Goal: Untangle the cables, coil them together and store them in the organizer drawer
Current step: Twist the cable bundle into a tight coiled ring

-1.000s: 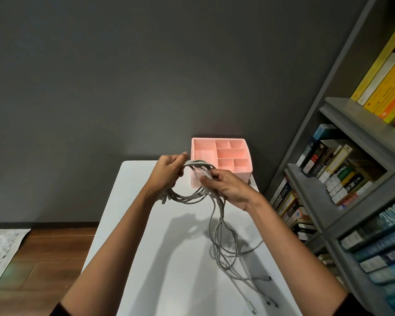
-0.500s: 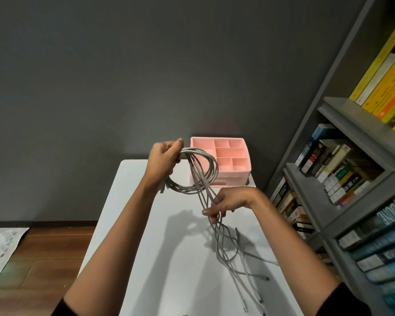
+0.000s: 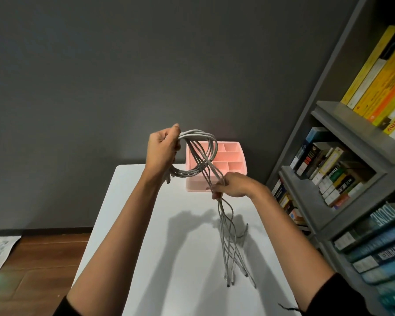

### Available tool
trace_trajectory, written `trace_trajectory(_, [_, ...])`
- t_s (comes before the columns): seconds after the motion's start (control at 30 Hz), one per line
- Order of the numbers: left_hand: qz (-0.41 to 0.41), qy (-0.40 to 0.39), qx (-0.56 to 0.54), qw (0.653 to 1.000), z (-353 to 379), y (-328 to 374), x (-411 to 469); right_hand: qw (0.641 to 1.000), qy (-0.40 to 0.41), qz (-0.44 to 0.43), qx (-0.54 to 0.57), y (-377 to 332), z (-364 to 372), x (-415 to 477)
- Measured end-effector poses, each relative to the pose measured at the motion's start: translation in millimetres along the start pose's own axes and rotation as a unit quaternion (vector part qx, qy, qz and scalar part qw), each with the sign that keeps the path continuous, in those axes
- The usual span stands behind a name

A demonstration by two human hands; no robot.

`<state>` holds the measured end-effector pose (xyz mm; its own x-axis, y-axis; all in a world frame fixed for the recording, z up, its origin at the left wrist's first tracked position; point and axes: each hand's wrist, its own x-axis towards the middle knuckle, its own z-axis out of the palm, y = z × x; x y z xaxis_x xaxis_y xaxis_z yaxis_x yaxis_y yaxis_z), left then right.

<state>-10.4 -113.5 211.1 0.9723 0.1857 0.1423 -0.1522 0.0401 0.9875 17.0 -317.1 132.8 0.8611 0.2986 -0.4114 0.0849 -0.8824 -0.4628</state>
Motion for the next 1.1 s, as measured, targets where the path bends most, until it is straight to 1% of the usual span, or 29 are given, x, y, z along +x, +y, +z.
trace_trajectory(0.03, [0.0, 0.006, -0.008, 1.0, -2.0, 3.4, 1.8, 1.0, 0.023, -0.011, 0.009, -1.0, -4.4, -1.8])
trace_trajectory(0.1, [0.005, 0.016, -0.023, 1.0, -6.7, 13.5, 6.7, 0.992, 0.092, -0.052, 0.073, -4.9, -12.8, -6.2])
trace_trajectory(0.17, [0.011, 0.026, -0.041, 0.999, -9.9, 25.4, 11.3, 0.97, 0.168, -0.09, 0.148, -6.6, -16.7, -9.0])
trace_trajectory(0.2, [0.014, 0.029, -0.05, 0.998, -10.7, 30.8, 12.9, 0.961, 0.188, -0.102, 0.177, -6.3, -16.8, -9.8])
trace_trajectory(0.23, [0.015, 0.03, -0.056, 0.998, -10.9, 35.9, 13.7, 0.956, 0.19, -0.109, 0.196, -4.7, -15.7, -10.2])
trace_trajectory(0.3, [0.016, 0.031, -0.064, 0.997, -11.0, 43.6, 14.4, 0.957, 0.162, -0.11, 0.213, 2.1, -6.6, -8.4])
trace_trajectory(0.4, [0.023, 0.021, -0.063, 0.998, -10.2, 50.4, 14.2, 0.959, 0.114, -0.072, 0.25, 20.8, 15.0, 2.4])
trace_trajectory(0.47, [0.023, 0.013, -0.057, 0.998, -7.8, 50.8, 12.2, 0.961, 0.089, -0.064, 0.252, 28.9, 27.4, 9.1])
trace_trajectory(0.53, [0.013, 0.011, -0.056, 0.998, -4.6, 49.1, 9.7, 0.964, 0.099, -0.043, 0.243, 32.9, 35.1, 14.9])
trace_trajectory(0.6, [0.007, 0.008, -0.065, 0.998, -2.2, 47.2, 7.6, 0.961, 0.137, -0.016, 0.241, 33.1, 38.8, 17.8])
trace_trajectory(0.67, [0.004, 0.009, -0.076, 0.997, -1.2, 46.3, 6.8, 0.957, 0.156, 0.006, 0.245, 32.0, 40.3, 19.9])
trace_trajectory(0.77, [0.0, 0.005, -0.074, 0.997, 0.3, 46.1, 4.9, 0.952, 0.136, 0.042, 0.272, 32.5, 42.6, 24.0])
trace_trajectory(0.8, [-0.002, 0.005, -0.075, 0.997, 1.0, 46.0, 3.5, 0.955, 0.127, 0.056, 0.263, 33.1, 44.5, 24.9])
trace_trajectory(0.87, [-0.004, 0.004, -0.082, 0.997, 1.3, 47.7, 1.5, 0.974, 0.141, 0.069, 0.165, 39.0, 51.2, 28.3])
trace_trajectory(0.9, [-0.002, 0.003, -0.083, 0.997, 0.9, 49.5, 1.2, 0.976, 0.158, 0.069, 0.132, 41.7, 55.5, 28.8])
trace_trajectory(0.93, [0.001, 0.003, -0.081, 0.997, 0.2, 51.1, 1.5, 0.974, 0.172, 0.068, 0.134, 43.7, 60.5, 28.1])
trace_trajectory(1.0, [0.003, 0.005, -0.08, 0.997, -1.2, 53.1, 1.9, 0.959, 0.185, 0.079, 0.2, 47.5, 70.2, 25.7])
trace_trajectory(1.07, [0.0, 0.007, -0.084, 0.996, -1.6, 51.9, 1.6, 0.933, 0.198, 0.102, 0.282, 46.7, 75.3, 23.4])
trace_trajectory(1.1, [-0.001, 0.005, -0.084, 0.996, -0.6, 50.6, 0.8, 0.925, 0.201, 0.112, 0.303, 47.4, 77.2, 24.0])
